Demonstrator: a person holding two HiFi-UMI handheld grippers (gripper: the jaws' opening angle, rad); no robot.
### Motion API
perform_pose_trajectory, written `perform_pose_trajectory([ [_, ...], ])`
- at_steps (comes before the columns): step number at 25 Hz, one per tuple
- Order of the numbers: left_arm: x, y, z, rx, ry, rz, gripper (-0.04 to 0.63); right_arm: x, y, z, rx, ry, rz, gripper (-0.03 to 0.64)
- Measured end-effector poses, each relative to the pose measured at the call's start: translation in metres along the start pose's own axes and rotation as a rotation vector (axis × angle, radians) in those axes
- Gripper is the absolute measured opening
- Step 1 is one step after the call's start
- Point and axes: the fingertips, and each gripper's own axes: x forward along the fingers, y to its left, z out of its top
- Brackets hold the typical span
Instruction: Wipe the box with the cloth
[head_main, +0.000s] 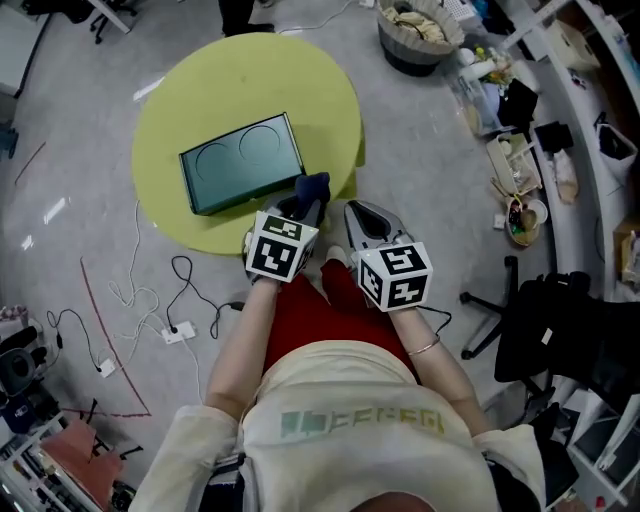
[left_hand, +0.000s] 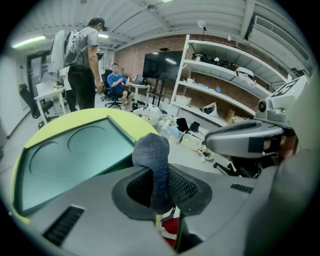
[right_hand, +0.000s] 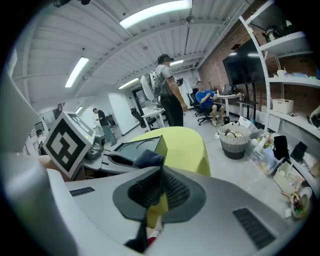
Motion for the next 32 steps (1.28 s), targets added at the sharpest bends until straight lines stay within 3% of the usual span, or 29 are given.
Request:
perform_pose_trajectory([
  [5,-0.012,0.038,-0.029,-0.094,0.009,-0.014,0.066,0.02,0.036,-0.013,-0.019,0.052,0.005,0.038],
  [13,-0.06,0.099,-0.071,-0.206,-0.011,0.049,0.066,0.051,0.101,-0.017,-0.089,0.097,0.066,0.038],
  [32,-0.14,0.182,-0.13,-0.278,-0.016,0.132,0.066,0.103,0.205,-0.013,-0.192,0.122,0.168,0.038],
])
